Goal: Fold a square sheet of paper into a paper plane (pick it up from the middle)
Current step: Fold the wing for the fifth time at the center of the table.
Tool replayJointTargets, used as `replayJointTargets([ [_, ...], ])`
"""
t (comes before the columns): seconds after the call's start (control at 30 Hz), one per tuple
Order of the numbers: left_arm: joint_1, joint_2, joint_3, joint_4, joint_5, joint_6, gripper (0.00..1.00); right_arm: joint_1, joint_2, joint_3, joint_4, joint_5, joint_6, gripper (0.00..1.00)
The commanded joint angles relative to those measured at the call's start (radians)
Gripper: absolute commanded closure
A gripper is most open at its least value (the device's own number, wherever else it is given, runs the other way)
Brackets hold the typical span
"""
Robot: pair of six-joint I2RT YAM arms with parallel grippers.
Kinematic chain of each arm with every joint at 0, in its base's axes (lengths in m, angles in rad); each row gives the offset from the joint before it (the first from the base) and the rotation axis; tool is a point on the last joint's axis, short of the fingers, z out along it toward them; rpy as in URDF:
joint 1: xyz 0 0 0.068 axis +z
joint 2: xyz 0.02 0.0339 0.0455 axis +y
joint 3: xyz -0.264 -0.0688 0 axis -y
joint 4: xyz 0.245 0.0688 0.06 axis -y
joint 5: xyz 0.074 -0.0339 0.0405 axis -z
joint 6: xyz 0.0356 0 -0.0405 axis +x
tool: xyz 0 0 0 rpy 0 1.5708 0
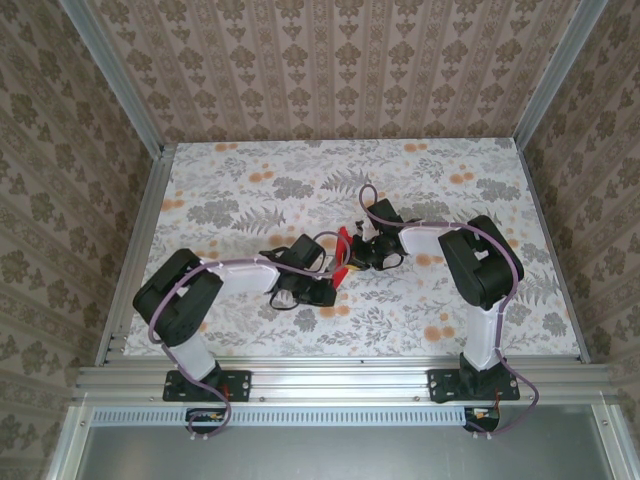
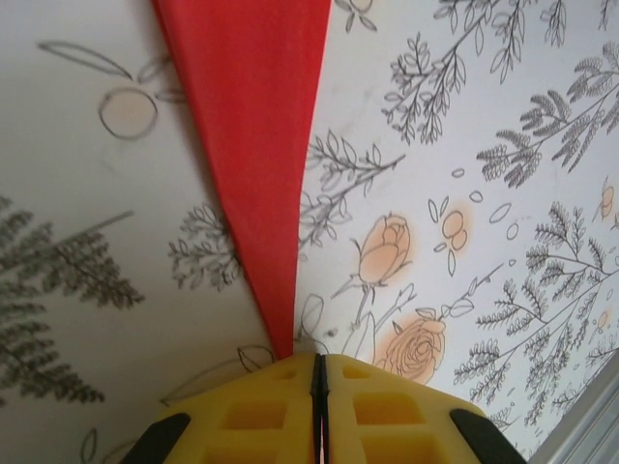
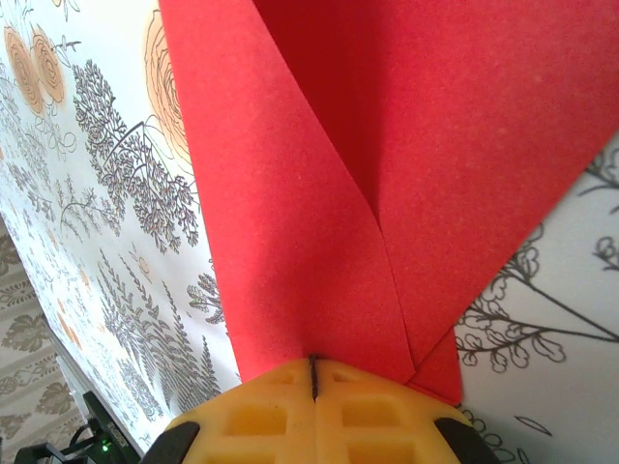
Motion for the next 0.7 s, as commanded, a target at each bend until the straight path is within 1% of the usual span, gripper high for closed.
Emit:
replayJointTargets([
  [0.0, -0.010, -0.030, -0.031, -0.136, 0.003, 0.006, 0.89, -0.007, 0.110, -0.066, -0.136, 0.211, 0.010, 1.00],
  [0.17, 0.038, -0.133, -0.020, -0.057, -0.030, -0.065, 0.89, -0.007, 0.109, -0.072, -0.132, 0.211, 0.011, 1.00],
  [0.27, 0.056, -0.162, -0.003, -0.012, -0.065, -0.096, 0.88, -0.008, 0.113, -0.071, -0.131, 0.210, 0.011, 1.00],
  [0.4, 0.066, -0.131, 0.017, 0.062, -0.076, -0.129, 0.87, -0.008, 0.113, -0.070, -0.129, 0.208, 0.011, 1.00],
  [0.57, 0.063, -0.044, 0.054, 0.143, -0.047, -0.159, 0.88, -0.008, 0.119, -0.071, -0.124, 0.201, 0.014, 1.00],
  [0.67, 0.061, -0.003, 0.059, 0.160, -0.051, -0.176, 0.89, -0.008, 0.116, -0.070, -0.122, 0.199, 0.015, 1.00],
])
